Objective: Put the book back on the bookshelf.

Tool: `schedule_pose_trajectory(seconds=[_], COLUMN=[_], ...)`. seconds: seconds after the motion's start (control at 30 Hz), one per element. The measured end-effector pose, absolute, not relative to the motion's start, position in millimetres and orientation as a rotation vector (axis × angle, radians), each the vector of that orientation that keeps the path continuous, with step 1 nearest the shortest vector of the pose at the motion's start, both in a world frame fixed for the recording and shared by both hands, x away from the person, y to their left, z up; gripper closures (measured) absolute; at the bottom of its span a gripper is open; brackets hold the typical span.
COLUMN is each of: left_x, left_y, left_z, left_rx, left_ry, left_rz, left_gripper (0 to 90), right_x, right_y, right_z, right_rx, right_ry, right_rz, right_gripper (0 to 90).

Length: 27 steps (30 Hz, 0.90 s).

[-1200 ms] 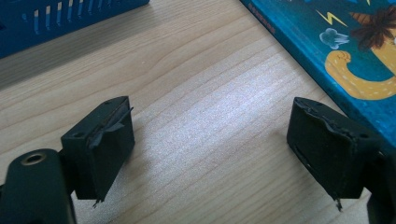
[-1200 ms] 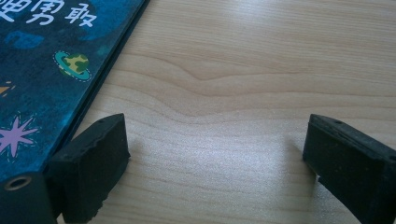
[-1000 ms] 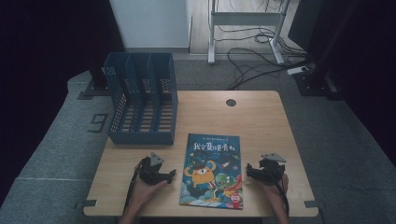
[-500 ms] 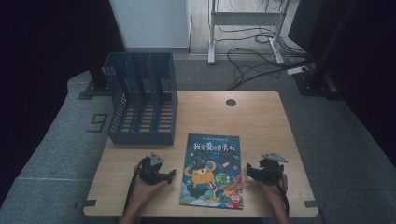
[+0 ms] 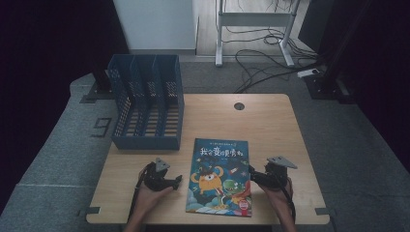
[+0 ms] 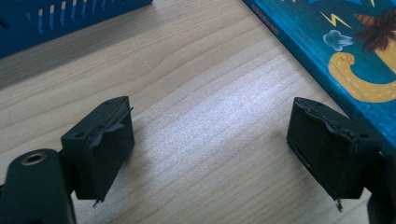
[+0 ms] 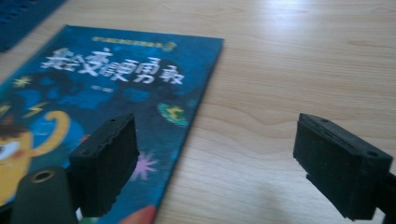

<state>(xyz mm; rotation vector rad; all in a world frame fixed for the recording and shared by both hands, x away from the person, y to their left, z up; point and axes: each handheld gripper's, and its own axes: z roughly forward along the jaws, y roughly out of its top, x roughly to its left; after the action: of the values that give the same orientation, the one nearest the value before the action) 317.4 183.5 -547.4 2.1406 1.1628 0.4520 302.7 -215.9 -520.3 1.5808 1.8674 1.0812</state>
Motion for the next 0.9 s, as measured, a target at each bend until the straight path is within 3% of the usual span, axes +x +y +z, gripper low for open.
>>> schedule_pose_trajectory(seconds=[0.33, 0.57, 0.73, 0.9], left_x=[317.3, 317.8, 314.6, 312.5], left_y=[183.9, 181.0, 182.4, 182.2], left_z=[-547.4, -547.3, -543.1, -537.5], left_rx=[2.136, 2.127, 2.074, 2.044], left_ry=[1.167, 1.188, 1.178, 1.168], left_rz=[0.451, 0.460, 0.503, 0.459], left_gripper=[14.7, 14.2, 18.9, 18.8], right_x=[298.8, 302.4, 302.5, 304.1], right_y=[-203.0, -190.9, -180.1, -170.8], right_z=[-516.3, -522.9, -528.4, -536.1], right_rx=[1.543, 1.549, 1.537, 1.555], right_ry=[1.915, 1.967, 1.997, 2.028], right_rz=[1.111, 1.123, 1.089, 1.067], right_gripper=[17.6, 17.0, 14.6, 13.5])
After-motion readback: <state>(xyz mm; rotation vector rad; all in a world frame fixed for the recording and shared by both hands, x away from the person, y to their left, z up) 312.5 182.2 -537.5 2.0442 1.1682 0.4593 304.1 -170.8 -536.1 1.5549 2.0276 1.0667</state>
